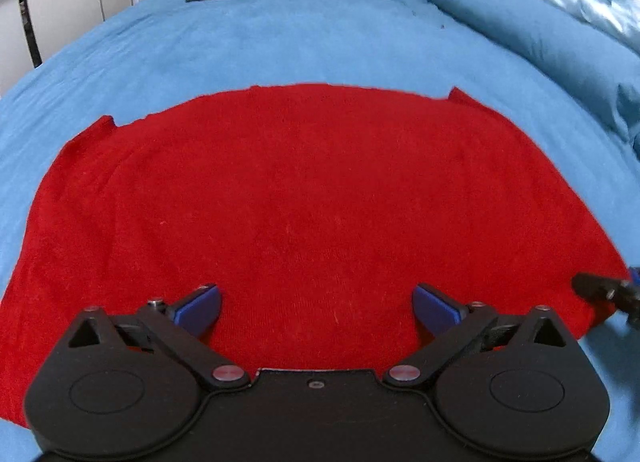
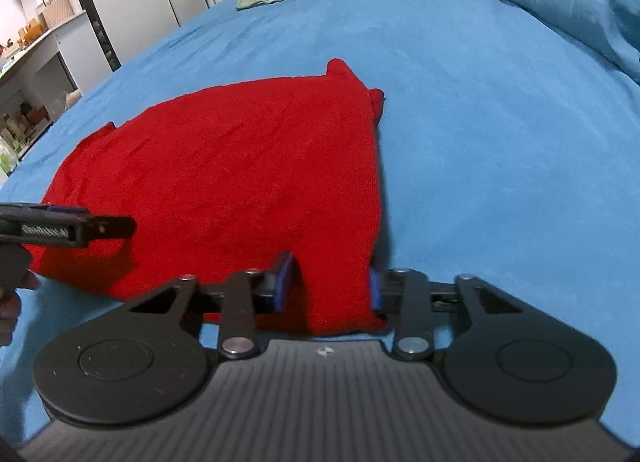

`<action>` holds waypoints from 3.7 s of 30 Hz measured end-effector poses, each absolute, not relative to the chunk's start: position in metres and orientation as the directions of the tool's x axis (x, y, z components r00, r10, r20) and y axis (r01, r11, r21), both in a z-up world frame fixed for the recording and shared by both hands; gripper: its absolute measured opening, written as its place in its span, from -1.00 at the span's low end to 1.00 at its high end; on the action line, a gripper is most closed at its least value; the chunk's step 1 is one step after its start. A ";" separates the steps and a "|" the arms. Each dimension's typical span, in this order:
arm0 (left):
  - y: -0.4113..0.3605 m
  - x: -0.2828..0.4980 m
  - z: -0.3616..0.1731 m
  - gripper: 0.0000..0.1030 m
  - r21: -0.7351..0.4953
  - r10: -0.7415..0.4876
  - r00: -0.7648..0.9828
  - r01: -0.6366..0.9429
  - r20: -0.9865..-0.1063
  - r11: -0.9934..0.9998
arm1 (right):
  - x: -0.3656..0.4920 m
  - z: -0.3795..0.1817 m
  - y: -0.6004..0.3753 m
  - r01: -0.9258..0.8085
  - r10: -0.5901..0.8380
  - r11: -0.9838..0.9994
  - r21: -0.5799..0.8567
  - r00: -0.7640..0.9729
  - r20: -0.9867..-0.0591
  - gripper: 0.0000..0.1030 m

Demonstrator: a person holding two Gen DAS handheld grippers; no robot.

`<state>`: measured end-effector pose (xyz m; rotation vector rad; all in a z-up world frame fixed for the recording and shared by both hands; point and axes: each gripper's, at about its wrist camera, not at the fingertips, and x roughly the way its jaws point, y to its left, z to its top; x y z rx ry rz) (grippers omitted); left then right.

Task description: Fold small clothes

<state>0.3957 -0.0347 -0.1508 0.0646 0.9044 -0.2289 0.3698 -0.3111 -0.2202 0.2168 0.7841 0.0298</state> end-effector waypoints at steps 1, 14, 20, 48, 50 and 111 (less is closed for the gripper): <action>-0.036 0.395 -0.152 1.00 -0.031 -0.165 0.589 0.230 -0.791 0.973 | 0.370 -0.220 -0.312 0.056 0.113 0.975 0.216 0.708 -0.697 -0.24; -0.026 0.404 -0.147 1.00 -0.087 -0.202 0.515 0.238 -0.833 0.967 | 0.373 -0.186 -0.327 0.165 0.184 0.881 0.443 0.744 -0.642 -0.55; 0.017 0.401 -0.120 1.00 -0.192 -0.269 0.562 0.193 -0.782 0.962 | 0.403 -0.106 -0.276 0.044 0.245 0.892 0.450 0.789 -0.563 -0.56; 0.169 0.301 -0.122 0.68 -0.272 -0.268 0.782 0.131 -0.563 0.953 | 0.445 -0.112 -0.063 -0.384 0.418 0.903 0.195 0.672 -0.611 0.65; 0.172 0.305 -0.125 0.43 -0.302 -0.275 0.772 0.114 -0.572 0.946 | 0.425 -0.122 -0.079 -0.343 0.368 0.925 0.165 0.699 -0.613 0.65; 0.201 0.389 -0.079 1.00 -0.329 -0.306 0.702 0.108 -0.643 0.938 | 0.444 -0.132 -0.180 -0.036 0.364 0.900 0.434 0.609 -0.705 1.00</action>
